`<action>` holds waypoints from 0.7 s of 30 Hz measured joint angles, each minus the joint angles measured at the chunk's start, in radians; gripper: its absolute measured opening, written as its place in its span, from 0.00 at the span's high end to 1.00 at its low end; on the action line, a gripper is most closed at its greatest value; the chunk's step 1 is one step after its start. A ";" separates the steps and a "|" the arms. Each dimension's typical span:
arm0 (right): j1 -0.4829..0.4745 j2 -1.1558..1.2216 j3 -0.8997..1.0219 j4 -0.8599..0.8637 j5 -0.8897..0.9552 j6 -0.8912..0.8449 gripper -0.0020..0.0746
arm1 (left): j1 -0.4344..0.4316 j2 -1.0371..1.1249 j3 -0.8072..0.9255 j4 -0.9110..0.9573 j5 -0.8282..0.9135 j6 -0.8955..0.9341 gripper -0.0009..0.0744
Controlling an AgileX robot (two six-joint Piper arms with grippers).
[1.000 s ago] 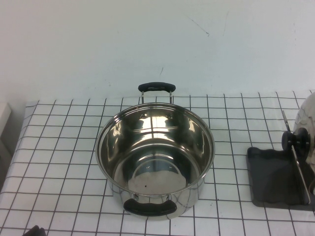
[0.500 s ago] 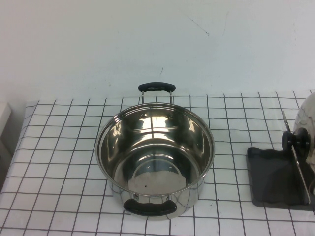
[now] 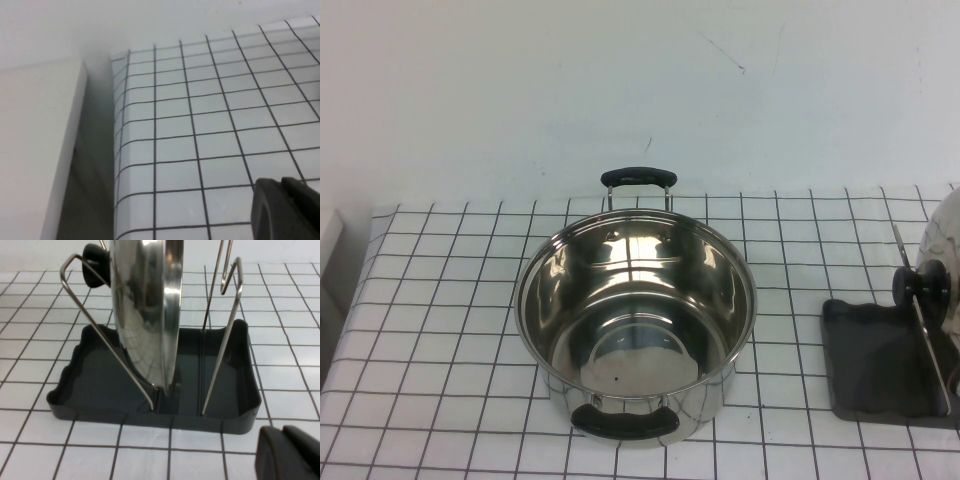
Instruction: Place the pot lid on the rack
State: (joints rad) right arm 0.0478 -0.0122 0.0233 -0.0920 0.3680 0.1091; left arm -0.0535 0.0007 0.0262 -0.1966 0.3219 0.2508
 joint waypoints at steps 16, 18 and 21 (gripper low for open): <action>0.000 0.000 0.000 0.000 0.000 0.000 0.98 | 0.008 -0.009 -0.002 0.050 0.003 -0.463 0.99; 0.000 0.000 0.000 0.000 0.000 0.000 0.98 | -0.006 -0.009 -0.002 0.068 -0.002 -0.511 0.99; 0.000 0.000 0.000 0.000 0.000 0.000 0.98 | -0.012 -0.009 -0.002 0.069 -0.001 -0.442 0.99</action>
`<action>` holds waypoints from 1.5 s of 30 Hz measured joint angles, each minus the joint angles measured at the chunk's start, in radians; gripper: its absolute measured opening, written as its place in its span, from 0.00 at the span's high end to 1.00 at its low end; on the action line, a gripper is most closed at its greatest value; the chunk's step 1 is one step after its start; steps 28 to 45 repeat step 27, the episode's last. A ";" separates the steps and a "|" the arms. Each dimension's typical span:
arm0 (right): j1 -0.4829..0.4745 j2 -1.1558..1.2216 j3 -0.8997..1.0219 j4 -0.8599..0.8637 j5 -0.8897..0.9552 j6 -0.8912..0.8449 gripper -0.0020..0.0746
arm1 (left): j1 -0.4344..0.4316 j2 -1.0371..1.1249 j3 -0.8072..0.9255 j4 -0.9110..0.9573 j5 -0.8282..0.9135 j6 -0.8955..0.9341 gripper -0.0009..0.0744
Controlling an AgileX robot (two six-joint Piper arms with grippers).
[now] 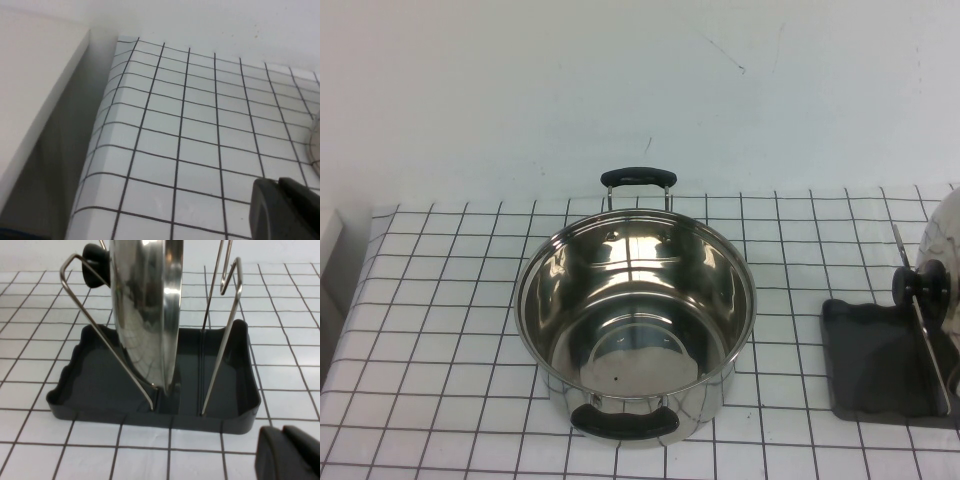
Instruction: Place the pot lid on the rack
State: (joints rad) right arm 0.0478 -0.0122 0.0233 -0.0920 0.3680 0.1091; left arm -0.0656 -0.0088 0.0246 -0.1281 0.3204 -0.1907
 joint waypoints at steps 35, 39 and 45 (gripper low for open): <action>0.000 0.000 0.000 -0.001 0.000 0.000 0.98 | 0.000 0.000 0.000 -0.020 0.004 0.191 0.99; 0.000 0.000 0.000 -0.001 0.000 0.000 0.98 | 0.000 0.000 0.000 -0.020 0.004 0.191 0.99; 0.000 0.000 0.000 -0.001 0.000 0.000 0.98 | 0.000 0.000 0.000 -0.020 0.004 0.191 0.99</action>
